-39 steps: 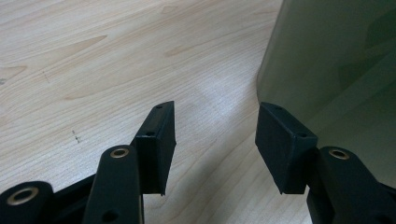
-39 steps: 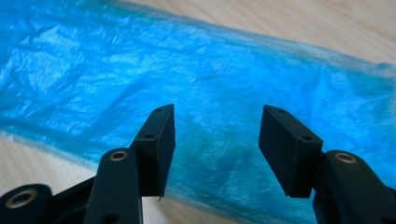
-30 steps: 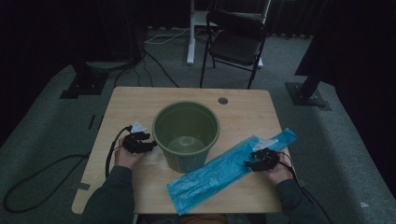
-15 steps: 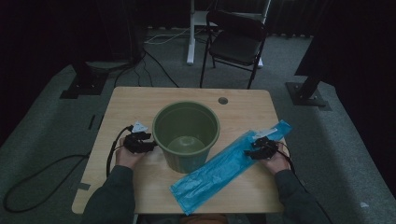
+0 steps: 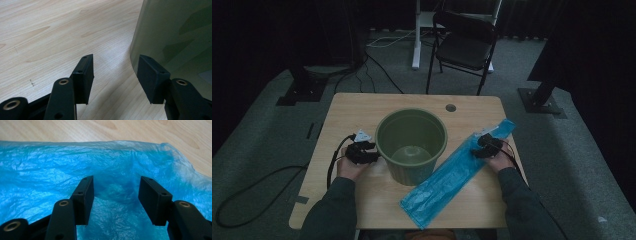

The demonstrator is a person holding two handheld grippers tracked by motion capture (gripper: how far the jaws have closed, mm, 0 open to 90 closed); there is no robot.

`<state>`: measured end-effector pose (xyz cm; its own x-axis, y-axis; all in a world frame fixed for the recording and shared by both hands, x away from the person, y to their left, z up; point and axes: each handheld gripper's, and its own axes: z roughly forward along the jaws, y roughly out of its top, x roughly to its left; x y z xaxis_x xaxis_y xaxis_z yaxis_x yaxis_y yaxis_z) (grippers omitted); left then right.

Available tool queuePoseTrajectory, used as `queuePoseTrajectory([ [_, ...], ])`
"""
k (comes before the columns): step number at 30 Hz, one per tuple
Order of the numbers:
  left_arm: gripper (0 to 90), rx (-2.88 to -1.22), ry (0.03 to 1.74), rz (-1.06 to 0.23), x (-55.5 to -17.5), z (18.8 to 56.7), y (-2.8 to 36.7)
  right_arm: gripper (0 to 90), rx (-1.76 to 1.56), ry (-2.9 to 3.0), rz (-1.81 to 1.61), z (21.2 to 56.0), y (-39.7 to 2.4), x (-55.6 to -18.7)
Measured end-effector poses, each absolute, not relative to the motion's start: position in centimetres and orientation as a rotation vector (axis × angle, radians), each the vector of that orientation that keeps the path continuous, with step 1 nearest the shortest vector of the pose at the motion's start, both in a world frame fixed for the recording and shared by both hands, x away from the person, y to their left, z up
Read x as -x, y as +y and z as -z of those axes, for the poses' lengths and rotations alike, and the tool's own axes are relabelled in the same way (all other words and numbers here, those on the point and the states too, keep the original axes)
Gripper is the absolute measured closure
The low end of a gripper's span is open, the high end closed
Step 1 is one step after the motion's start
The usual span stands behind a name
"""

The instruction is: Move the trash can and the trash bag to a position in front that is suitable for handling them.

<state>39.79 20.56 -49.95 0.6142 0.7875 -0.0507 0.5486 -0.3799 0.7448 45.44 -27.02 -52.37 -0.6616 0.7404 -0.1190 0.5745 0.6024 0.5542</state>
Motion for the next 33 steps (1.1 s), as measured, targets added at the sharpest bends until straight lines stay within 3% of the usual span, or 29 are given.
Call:
queuePoseTrajectory([
  [12,47.2,-2.097,1.024,-0.410,-39.9,49.9,20.1,48.0,-1.120,2.411,-0.681,52.3,-26.6,-46.5],
  [20,47.2,-2.097,1.019,-0.415,-39.9,49.8,19.9,47.4,-1.060,2.470,-0.855,50.4,-25.3,-42.9],
  [33,48.9,-2.097,1.017,-0.409,-39.9,49.8,19.9,44.0,-0.988,2.539,-0.906,50.3,-23.6,-38.3],
])
